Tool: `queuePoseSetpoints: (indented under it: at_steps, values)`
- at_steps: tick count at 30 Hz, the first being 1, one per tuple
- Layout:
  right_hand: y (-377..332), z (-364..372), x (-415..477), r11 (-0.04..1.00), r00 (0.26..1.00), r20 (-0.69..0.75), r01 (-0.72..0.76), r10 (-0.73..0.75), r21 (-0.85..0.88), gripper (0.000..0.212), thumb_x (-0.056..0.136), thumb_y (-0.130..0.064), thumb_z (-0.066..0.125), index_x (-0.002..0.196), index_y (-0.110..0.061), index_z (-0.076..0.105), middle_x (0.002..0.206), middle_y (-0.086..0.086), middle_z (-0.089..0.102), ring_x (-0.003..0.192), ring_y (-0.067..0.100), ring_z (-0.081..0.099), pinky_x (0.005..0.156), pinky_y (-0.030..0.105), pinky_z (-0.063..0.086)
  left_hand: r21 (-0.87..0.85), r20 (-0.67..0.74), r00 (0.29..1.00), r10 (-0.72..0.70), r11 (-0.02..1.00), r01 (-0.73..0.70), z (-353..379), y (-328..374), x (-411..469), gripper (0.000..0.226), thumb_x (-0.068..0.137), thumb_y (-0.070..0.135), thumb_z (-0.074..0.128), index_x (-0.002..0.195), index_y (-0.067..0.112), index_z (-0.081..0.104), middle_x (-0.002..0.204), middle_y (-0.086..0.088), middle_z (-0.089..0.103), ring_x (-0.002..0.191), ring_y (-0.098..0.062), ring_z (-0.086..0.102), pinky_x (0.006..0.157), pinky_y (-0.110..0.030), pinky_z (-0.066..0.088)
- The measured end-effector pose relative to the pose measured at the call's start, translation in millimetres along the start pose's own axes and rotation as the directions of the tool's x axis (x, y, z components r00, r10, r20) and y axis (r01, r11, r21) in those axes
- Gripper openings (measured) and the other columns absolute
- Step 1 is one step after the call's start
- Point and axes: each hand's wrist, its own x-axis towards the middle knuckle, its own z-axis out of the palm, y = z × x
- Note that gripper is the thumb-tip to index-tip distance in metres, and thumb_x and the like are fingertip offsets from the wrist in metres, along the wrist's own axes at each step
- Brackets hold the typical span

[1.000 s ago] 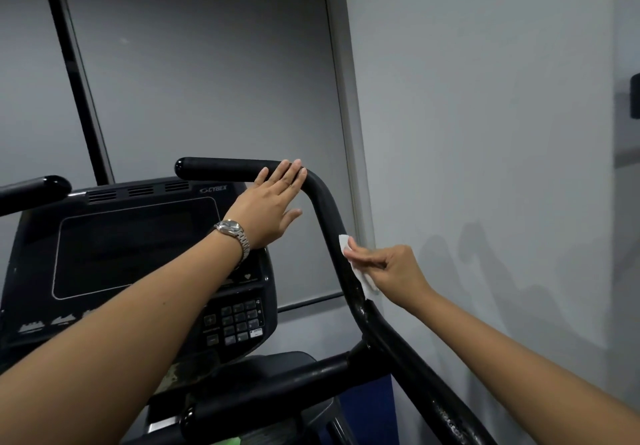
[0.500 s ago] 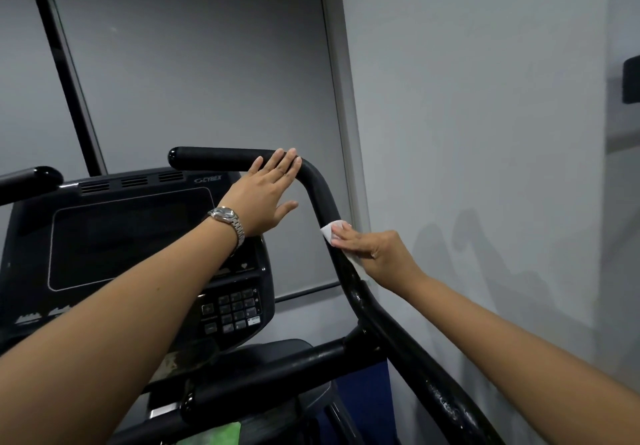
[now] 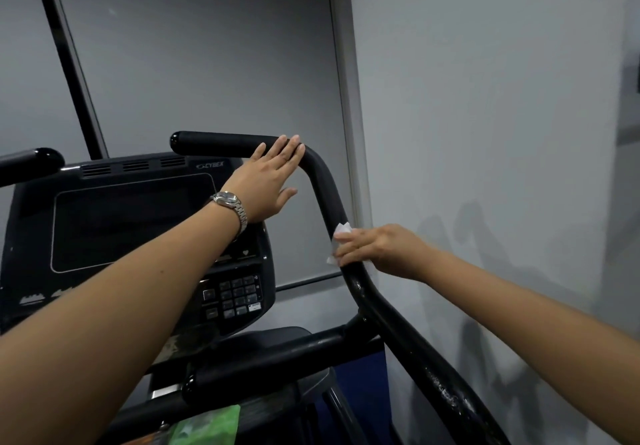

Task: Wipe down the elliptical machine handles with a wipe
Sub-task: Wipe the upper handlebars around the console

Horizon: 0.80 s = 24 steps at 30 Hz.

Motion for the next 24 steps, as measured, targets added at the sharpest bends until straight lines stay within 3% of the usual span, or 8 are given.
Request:
queuePoseSetpoints:
  at_steps: [5, 8, 11, 18, 21, 24]
  values:
    - [-4, 3, 3, 0.999, 1.0, 0.026, -0.012, 0.011, 0.045, 0.041, 0.069, 0.017, 0.07, 0.095, -0.014, 0.076, 0.108, -0.006, 0.073, 0.116, 0.014, 0.061, 0.077, 0.036, 0.059, -0.002, 0.013, 1.0, 0.014, 1.0, -0.014, -3, -2, 1, 0.071, 0.098, 0.042, 0.033, 0.149, 0.014, -0.008, 0.157, -0.005, -0.011, 0.144, -0.021, -0.009, 0.117, -0.039, 0.002]
    - [-1, -4, -4, 0.998, 0.999, 0.051, 0.005, -0.009, 0.07, 0.05, 0.064, 0.02, 0.072, 0.092, -0.021, 0.077, 0.108, -0.012, 0.072, 0.115, 0.007, 0.06, 0.078, 0.027, 0.058, 0.007, 0.011, 1.0, 0.017, 1.0, -0.017, -1, -2, 0, 0.071, 0.098, 0.042, 0.033, 0.149, 0.014, -0.008, 0.157, -0.005, -0.011, 0.144, -0.021, -0.009, 0.117, -0.039, 0.002]
    - [-5, -5, 6, 0.998, 0.999, -0.015, -0.037, 0.038, 0.057, 0.055, 0.062, 0.021, 0.071, 0.095, -0.022, 0.077, 0.107, -0.011, 0.072, 0.115, 0.008, 0.06, 0.077, 0.024, 0.057, 0.003, -0.004, 1.0, 0.012, 1.0, -0.012, 0, -2, 0, 0.072, 0.097, 0.041, 0.034, 0.149, 0.014, -0.007, 0.157, -0.006, -0.01, 0.145, -0.022, -0.008, 0.117, -0.04, 0.003]
    - [-7, -1, -16, 0.952, 0.983, -0.009, -0.176, 0.184, 0.251, 0.036, 0.077, 0.008, 0.072, 0.099, -0.02, 0.077, 0.112, -0.009, 0.07, 0.118, 0.0, 0.053, 0.093, 0.011, 0.046, 0.005, -0.011, 1.0, 0.021, 1.0, -0.021, 3, -4, 0, 0.072, 0.097, 0.04, 0.035, 0.149, 0.014, -0.007, 0.157, -0.005, -0.01, 0.144, -0.021, -0.008, 0.117, -0.039, 0.002]
    - [-20, 6, -7, 0.797, 0.892, -0.116, -0.324, 0.437, 0.511, 0.024, 0.082, -0.002, 0.072, 0.104, -0.011, 0.074, 0.111, -0.002, 0.069, 0.112, 0.003, 0.06, 0.099, 0.019, 0.046, -0.002, -0.008, 1.0, 0.015, 1.0, -0.015, 2, -2, 1, 0.072, 0.097, 0.04, 0.035, 0.148, 0.015, -0.008, 0.157, -0.005, -0.011, 0.144, -0.021, -0.009, 0.117, -0.039, 0.0]
    - [-39, 13, -23, 0.555, 0.747, -0.057, -0.438, 0.662, 0.707, 0.021, 0.08, -0.008, 0.075, 0.101, -0.012, 0.074, 0.103, -0.005, 0.071, 0.101, 0.002, 0.067, 0.091, 0.016, 0.049, 0.003, -0.013, 1.0, 0.017, 1.0, -0.017, 4, -4, 1, 0.072, 0.097, 0.04, 0.035, 0.148, 0.015, -0.009, 0.156, -0.004, -0.012, 0.144, -0.021, -0.01, 0.116, -0.038, 0.0]
